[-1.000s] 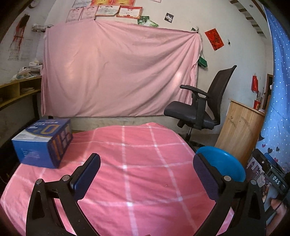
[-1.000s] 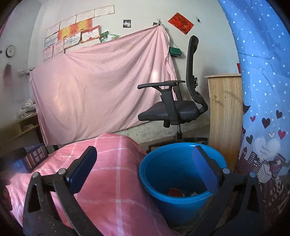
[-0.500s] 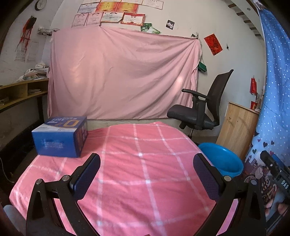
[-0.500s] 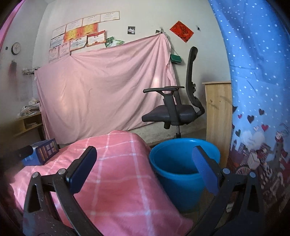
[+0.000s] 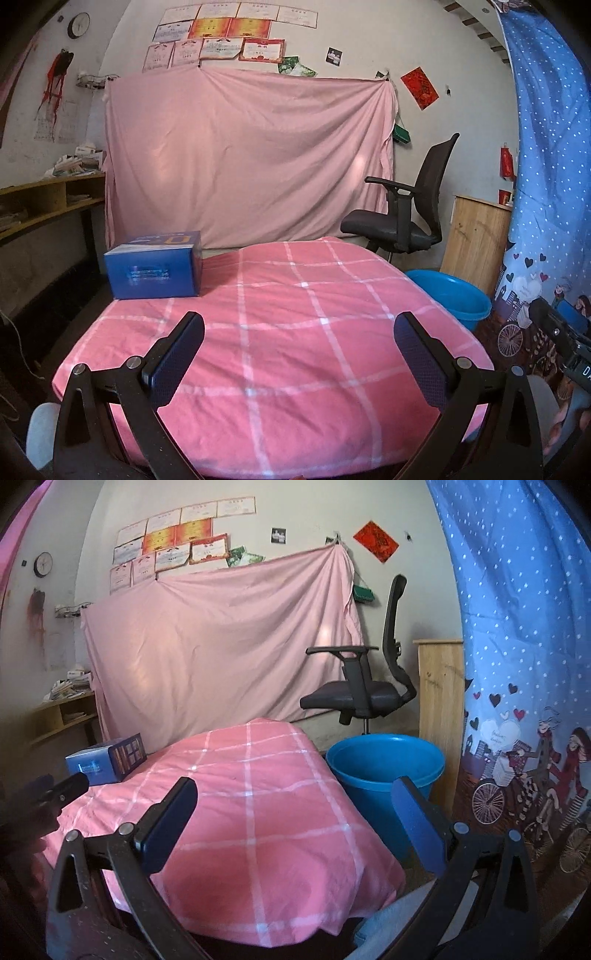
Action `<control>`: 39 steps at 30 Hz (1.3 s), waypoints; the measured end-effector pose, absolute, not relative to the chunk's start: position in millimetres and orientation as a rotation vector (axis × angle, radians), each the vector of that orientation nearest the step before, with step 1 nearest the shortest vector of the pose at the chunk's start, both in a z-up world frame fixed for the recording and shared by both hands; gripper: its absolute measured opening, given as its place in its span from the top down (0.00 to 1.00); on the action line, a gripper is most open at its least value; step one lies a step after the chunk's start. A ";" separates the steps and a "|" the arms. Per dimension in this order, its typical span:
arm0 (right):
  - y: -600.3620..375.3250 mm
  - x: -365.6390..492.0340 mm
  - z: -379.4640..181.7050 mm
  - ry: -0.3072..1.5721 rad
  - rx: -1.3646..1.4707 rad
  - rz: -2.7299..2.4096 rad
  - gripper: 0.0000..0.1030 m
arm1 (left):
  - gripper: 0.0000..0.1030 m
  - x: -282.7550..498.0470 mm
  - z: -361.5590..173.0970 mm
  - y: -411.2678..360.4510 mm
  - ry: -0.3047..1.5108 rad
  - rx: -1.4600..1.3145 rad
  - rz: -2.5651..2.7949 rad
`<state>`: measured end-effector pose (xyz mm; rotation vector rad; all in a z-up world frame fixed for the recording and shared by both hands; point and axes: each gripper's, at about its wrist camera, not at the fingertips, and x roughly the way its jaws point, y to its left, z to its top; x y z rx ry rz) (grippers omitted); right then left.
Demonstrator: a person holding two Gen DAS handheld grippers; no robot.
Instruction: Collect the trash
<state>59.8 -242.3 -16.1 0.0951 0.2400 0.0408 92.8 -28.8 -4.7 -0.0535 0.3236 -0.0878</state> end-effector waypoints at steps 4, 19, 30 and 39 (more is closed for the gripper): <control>-235.9 45.7 -13.0 0.201 0.081 0.032 0.00 | 0.02 77.0 -8.3 -23.8 0.314 -0.051 -0.073; -201.2 26.8 -20.8 0.205 -0.022 0.047 0.00 | 0.02 39.2 -19.4 -11.4 0.269 -0.052 -0.028; -202.3 30.1 -23.6 0.224 -0.026 0.040 0.00 | 0.02 38.7 -22.7 -10.3 0.274 -0.059 -0.013; -201.0 30.4 -24.3 0.227 -0.033 0.041 0.00 | 0.02 38.8 -24.1 -10.1 0.271 -0.056 -0.012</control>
